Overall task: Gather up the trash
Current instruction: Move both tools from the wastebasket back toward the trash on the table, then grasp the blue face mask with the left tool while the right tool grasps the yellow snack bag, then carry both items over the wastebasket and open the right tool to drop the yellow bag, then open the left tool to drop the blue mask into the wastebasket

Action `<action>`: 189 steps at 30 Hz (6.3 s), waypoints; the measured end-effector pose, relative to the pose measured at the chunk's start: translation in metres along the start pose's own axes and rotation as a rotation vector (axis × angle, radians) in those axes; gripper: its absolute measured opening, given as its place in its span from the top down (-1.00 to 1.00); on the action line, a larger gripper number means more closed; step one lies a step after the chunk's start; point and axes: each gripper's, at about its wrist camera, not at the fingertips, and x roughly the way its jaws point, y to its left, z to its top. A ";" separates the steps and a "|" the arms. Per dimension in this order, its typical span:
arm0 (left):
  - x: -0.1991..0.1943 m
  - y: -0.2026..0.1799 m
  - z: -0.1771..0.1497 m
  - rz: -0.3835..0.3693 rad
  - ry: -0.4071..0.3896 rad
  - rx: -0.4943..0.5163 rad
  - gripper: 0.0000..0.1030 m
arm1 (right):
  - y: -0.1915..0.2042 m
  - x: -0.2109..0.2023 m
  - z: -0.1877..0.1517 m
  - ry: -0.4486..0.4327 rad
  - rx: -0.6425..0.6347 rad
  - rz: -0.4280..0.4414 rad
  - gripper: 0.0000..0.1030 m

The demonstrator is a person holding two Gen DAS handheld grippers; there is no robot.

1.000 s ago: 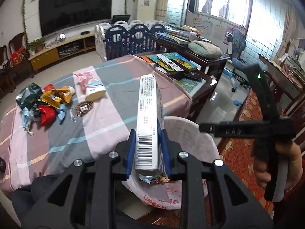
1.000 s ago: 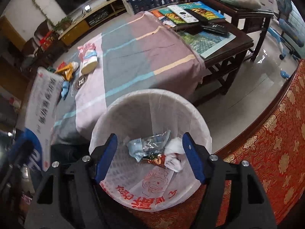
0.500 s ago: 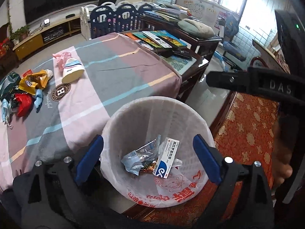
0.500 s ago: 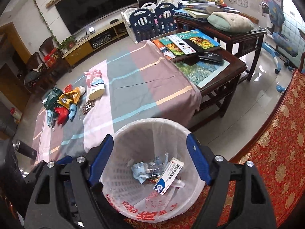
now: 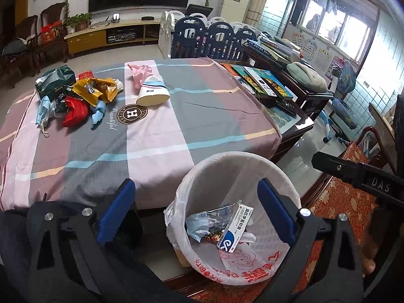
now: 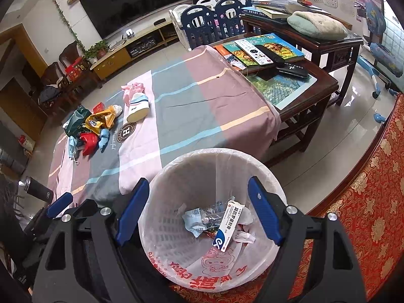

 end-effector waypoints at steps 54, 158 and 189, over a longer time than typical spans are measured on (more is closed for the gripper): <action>0.043 0.324 0.048 0.414 -0.100 -0.561 -0.78 | 0.097 0.067 0.002 -0.062 -0.122 0.122 -0.94; -0.079 0.050 0.016 0.186 -0.306 -0.093 0.61 | 0.042 0.043 -0.033 0.007 -0.296 -0.040 0.62; 0.036 -0.055 -0.002 -0.311 0.082 0.220 -0.73 | -0.037 -0.012 0.009 -0.169 0.141 -0.090 -0.42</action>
